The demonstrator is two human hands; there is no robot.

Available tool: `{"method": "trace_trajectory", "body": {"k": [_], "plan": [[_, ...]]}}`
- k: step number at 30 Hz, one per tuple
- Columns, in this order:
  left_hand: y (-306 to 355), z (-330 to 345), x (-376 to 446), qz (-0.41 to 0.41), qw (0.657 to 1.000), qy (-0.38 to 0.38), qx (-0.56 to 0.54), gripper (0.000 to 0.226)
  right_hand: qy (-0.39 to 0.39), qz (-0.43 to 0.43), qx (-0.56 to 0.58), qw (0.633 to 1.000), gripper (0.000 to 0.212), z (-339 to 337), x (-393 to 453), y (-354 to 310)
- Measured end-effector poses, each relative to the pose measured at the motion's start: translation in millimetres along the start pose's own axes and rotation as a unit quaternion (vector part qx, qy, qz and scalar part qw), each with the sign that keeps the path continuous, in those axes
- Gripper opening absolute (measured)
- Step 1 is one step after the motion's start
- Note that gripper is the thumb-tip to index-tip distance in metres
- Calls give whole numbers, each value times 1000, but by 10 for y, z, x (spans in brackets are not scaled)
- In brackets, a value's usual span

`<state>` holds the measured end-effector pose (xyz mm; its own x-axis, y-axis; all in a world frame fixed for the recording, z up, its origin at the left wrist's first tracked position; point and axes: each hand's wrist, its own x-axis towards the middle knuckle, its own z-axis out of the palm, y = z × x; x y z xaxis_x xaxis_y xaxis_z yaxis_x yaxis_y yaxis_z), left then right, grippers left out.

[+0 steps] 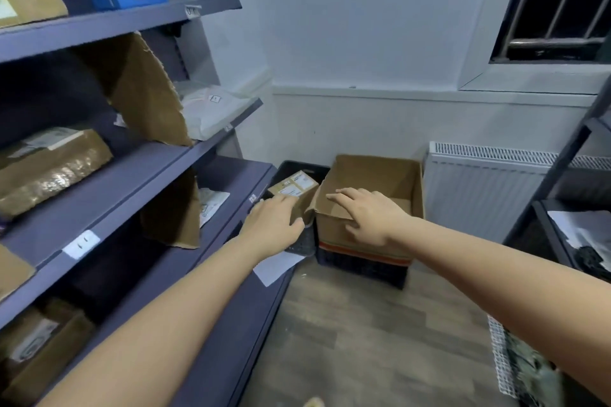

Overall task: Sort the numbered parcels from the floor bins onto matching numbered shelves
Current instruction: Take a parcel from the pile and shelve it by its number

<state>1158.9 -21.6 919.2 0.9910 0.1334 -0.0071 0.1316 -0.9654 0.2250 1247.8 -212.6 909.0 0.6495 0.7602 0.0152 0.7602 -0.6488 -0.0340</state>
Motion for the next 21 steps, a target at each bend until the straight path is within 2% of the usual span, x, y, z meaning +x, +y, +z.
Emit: {"method": "trace_trajectory", "body": {"k": [7, 12, 16, 21], "plan": [[-180, 267, 1370, 38, 999, -7, -16, 48, -18, 21, -7, 1000, 67, 199, 1018, 737], [-471, 342, 2235, 35, 998, -44, -32, 54, -42, 45, 13, 998, 67, 314, 1812, 1211], [-697, 411, 2777, 8, 997, -74, -25, 60, -69, 51, 33, 996, 67, 501, 2344, 1475], [-1006, 560, 3443, -32, 993, -110, -32, 56, -90, 42, 56, 993, 69, 723, 3015, 1822]]}}
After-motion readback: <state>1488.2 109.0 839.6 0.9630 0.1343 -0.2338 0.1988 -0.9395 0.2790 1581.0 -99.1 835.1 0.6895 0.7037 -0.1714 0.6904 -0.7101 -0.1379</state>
